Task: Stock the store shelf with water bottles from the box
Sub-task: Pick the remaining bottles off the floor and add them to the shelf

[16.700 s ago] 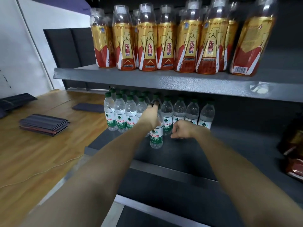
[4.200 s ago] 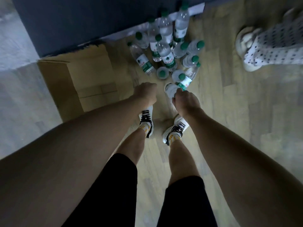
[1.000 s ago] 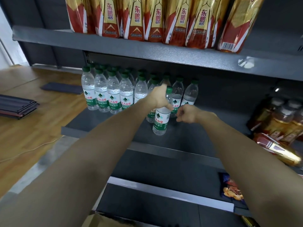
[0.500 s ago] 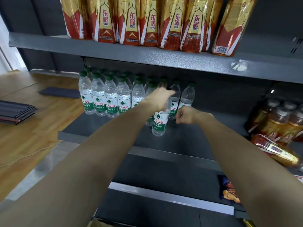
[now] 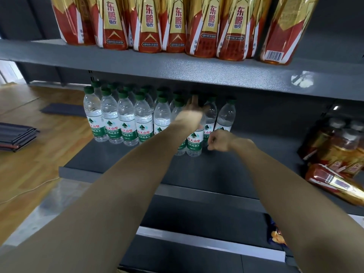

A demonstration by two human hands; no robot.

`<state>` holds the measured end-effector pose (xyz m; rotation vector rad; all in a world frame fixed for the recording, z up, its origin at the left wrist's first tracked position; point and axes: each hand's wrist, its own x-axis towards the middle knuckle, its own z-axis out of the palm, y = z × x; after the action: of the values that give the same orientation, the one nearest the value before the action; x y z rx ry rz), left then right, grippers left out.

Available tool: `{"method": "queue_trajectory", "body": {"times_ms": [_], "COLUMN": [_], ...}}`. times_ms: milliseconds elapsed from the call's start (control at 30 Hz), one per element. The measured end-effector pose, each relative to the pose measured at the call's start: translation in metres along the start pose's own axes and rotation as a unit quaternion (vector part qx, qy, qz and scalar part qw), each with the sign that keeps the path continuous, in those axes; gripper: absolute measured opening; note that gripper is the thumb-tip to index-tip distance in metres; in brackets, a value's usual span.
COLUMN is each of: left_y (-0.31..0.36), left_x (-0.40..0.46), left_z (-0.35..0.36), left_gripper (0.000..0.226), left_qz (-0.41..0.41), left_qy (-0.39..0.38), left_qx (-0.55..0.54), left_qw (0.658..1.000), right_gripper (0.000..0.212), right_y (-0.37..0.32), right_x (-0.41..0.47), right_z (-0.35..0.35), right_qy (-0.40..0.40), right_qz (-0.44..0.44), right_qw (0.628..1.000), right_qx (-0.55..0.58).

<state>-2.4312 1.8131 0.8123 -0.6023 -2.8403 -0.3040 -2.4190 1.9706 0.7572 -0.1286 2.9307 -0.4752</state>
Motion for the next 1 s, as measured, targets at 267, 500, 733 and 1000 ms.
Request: {"method": "queue_trajectory", "body": {"times_ms": [267, 500, 733, 1000], "left_y": [-0.017, -0.003, 0.014, 0.033], "left_x": [0.013, 0.012, -0.005, -0.066], "left_z": [0.008, 0.006, 0.003, 0.002], "left_gripper": [0.073, 0.077, 0.073, 0.052], "left_qz": [0.047, 0.009, -0.015, -0.052], "left_qy": [0.014, 0.010, -0.019, -0.023], "left_qx": [-0.028, 0.032, 0.042, 0.076], "left_qw": [0.998, 0.999, 0.999, 0.995], "right_gripper": [0.013, 0.017, 0.009, 0.012], "right_y": [0.003, 0.000, 0.006, 0.014], "right_x": [0.012, 0.005, -0.026, -0.079], "right_z": [0.003, 0.008, 0.002, -0.005], "right_qy": [0.003, -0.004, -0.001, 0.013], "right_qz": [0.007, -0.001, 0.016, 0.010], "right_qw": [1.000, 1.000, 1.000, 1.000], "right_qx": [0.003, 0.002, -0.003, -0.022]}}
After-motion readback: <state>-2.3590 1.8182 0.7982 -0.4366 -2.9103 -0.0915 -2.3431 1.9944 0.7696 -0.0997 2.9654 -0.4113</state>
